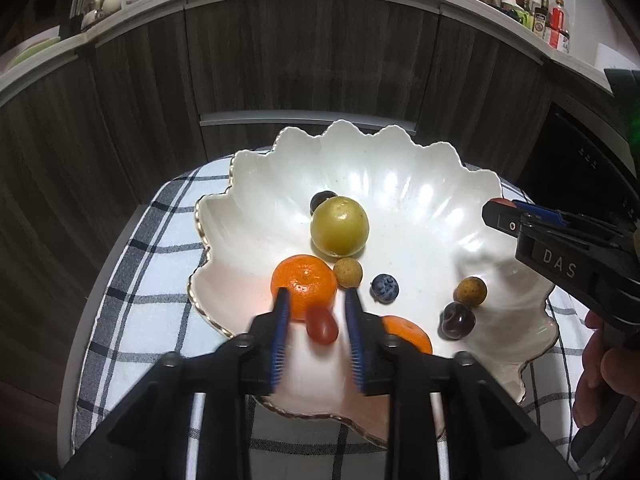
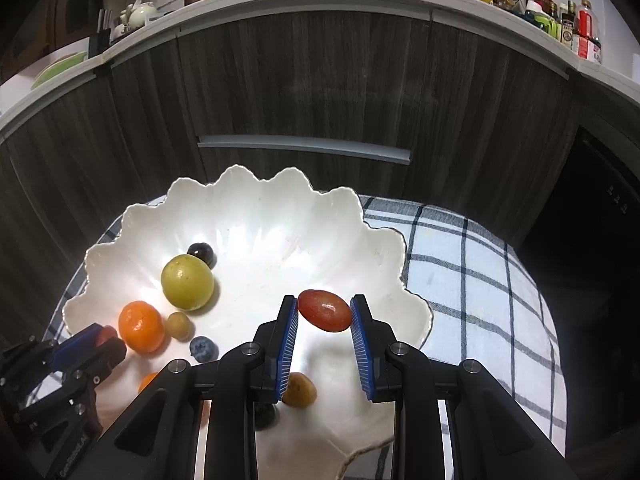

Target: Organize fruits

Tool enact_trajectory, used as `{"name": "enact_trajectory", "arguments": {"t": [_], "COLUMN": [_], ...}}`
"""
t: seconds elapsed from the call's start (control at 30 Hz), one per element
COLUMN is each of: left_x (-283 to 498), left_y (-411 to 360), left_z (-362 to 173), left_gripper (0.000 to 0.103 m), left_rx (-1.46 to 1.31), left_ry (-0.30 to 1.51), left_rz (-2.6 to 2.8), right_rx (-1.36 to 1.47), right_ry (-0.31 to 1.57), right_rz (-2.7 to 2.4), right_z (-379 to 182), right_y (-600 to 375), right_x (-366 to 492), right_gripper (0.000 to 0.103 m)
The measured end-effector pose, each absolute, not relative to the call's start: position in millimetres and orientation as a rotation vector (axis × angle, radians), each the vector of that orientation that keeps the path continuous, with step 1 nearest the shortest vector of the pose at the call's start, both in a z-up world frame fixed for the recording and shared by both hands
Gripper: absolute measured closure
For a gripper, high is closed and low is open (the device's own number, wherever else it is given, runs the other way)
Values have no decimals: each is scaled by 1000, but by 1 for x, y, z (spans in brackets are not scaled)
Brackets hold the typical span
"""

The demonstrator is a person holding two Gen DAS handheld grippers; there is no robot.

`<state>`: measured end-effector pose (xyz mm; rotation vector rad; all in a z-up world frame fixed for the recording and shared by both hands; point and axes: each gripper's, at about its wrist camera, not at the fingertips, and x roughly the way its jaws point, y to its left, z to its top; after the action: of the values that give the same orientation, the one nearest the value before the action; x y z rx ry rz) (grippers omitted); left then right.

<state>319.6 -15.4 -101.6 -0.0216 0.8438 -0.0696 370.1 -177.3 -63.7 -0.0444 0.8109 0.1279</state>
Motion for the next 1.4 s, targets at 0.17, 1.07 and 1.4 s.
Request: {"name": "enact_trajectory", "arguments": {"t": [0.17, 1.07, 1.4], "left_x": [316, 262, 223], "left_y": [-12, -15, -18], "left_z": [-95, -36, -24], "left_gripper": [44, 7, 6], "left_rx": [-22, -14, 0], "left_ry": [820, 709, 678], "left_rz": [-34, 3, 2], "right_rx": [-45, 10, 1], "right_ry": [825, 704, 671], "right_rz": [116, 44, 27], "right_z": [-64, -7, 10], "right_y": [-178, -202, -206], "right_x": [371, 295, 246], "right_gripper": [54, 25, 25]}}
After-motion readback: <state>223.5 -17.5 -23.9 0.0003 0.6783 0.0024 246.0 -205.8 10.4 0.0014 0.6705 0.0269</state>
